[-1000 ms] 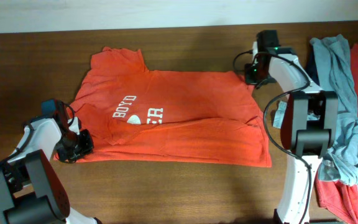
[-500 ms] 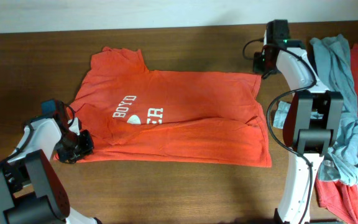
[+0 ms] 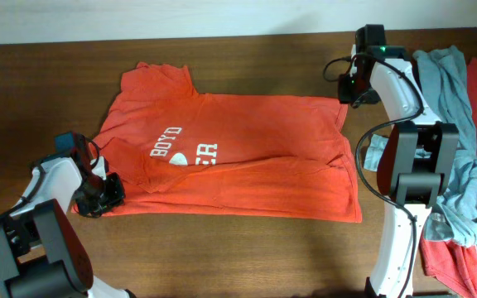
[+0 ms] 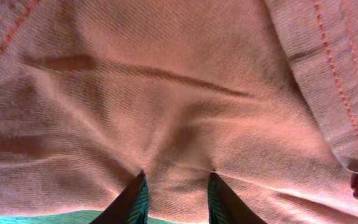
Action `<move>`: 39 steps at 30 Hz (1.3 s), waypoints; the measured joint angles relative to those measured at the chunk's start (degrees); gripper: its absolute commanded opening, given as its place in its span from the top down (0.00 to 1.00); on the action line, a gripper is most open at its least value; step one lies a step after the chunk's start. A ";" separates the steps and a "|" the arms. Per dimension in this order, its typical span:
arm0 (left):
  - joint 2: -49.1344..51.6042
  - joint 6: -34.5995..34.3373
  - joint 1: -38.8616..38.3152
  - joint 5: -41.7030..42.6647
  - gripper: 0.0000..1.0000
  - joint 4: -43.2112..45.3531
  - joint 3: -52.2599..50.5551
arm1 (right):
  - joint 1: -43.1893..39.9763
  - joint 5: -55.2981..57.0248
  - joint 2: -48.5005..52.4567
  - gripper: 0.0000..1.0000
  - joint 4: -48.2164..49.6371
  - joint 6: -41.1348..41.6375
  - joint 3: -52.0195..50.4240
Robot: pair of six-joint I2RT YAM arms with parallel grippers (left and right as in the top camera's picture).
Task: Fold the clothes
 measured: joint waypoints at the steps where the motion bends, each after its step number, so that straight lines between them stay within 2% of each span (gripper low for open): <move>1: 0.00 0.00 0.00 0.00 0.68 0.00 0.00 | 0.00 -0.33 0.00 0.53 0.44 -0.02 0.00; 16: -0.09 0.00 0.00 0.00 0.68 -0.07 0.00 | 0.00 -2.99 4.04 0.54 3.50 -0.24 0.07; 18: -0.09 0.00 0.00 0.00 0.68 -0.07 0.00 | 0.00 -3.08 4.04 0.60 3.61 -0.42 0.07; 21: -0.11 0.00 0.00 0.00 0.68 -0.04 0.00 | 0.00 -4.17 4.11 0.85 3.82 -0.42 0.07; 23: -0.11 0.00 0.00 0.00 0.68 -0.04 0.00 | 0.00 -5.29 4.15 0.93 3.91 -0.04 0.07; 25: -0.11 0.00 0.00 0.00 0.69 -0.04 0.00 | 0.04 -5.90 4.15 0.96 3.87 -0.39 0.07; 33: -1.14 -0.13 0.00 0.02 0.71 -1.16 0.24 | 0.07 -6.47 4.15 0.96 3.26 -0.42 0.07; 34: -1.92 -0.13 0.00 0.00 0.70 -1.33 0.68 | 0.07 -6.47 4.15 0.96 3.23 -0.42 0.07; 37: -4.66 -0.22 0.00 0.02 0.47 -0.72 3.78 | 0.07 -6.49 4.15 0.96 3.02 -0.39 0.09; 39: -6.19 -0.31 0.00 0.15 0.36 1.20 7.06 | 0.07 -6.51 4.15 0.96 2.71 -0.42 0.11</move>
